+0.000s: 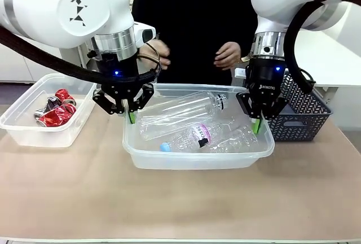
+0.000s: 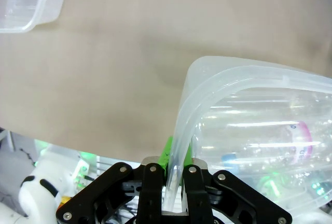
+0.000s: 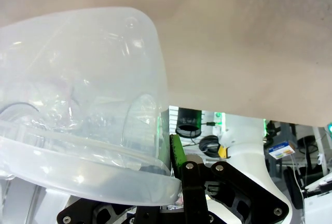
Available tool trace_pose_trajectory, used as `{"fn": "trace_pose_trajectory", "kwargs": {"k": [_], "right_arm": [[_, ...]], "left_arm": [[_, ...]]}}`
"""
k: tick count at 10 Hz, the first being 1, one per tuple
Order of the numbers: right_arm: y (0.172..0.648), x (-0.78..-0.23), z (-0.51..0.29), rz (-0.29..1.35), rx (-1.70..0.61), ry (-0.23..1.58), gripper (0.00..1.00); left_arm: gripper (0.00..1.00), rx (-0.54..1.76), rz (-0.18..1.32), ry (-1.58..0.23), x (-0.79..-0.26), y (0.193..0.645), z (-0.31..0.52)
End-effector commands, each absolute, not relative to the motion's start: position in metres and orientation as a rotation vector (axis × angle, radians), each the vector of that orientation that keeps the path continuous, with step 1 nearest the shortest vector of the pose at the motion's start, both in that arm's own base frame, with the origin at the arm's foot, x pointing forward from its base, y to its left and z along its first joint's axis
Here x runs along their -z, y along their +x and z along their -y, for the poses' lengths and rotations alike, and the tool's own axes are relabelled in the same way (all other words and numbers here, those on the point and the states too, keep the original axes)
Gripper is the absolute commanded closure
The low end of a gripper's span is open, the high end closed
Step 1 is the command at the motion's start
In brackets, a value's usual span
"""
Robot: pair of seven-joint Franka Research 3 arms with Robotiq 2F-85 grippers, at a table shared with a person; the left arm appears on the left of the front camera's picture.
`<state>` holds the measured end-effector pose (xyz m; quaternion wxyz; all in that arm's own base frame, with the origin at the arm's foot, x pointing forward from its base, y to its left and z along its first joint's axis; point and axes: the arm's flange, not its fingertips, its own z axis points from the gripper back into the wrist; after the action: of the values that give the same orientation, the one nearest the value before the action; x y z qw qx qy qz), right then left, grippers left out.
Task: Sort the waste into each basket.
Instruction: Offer the picked Organizing box to the human.
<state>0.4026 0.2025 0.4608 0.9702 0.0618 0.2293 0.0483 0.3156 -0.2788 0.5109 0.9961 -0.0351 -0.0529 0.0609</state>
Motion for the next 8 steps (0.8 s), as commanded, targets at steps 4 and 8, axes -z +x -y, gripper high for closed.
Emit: {"fn": "trace_pose_trajectory", "kwargs": {"k": [4,8], "right_arm": [[0.399,-0.4626,-0.2106,-0.455,-0.105,0.142,1.0],[0.4026,-0.4608,-0.2025,-0.463,-0.098,0.125,0.96]], "left_arm": [[1.0,-0.115,0.118,-0.101,-0.5186,0.3176,0.2854],[0.95,-0.122,0.106,-0.07,-0.5109,0.3157,0.2788]]}}
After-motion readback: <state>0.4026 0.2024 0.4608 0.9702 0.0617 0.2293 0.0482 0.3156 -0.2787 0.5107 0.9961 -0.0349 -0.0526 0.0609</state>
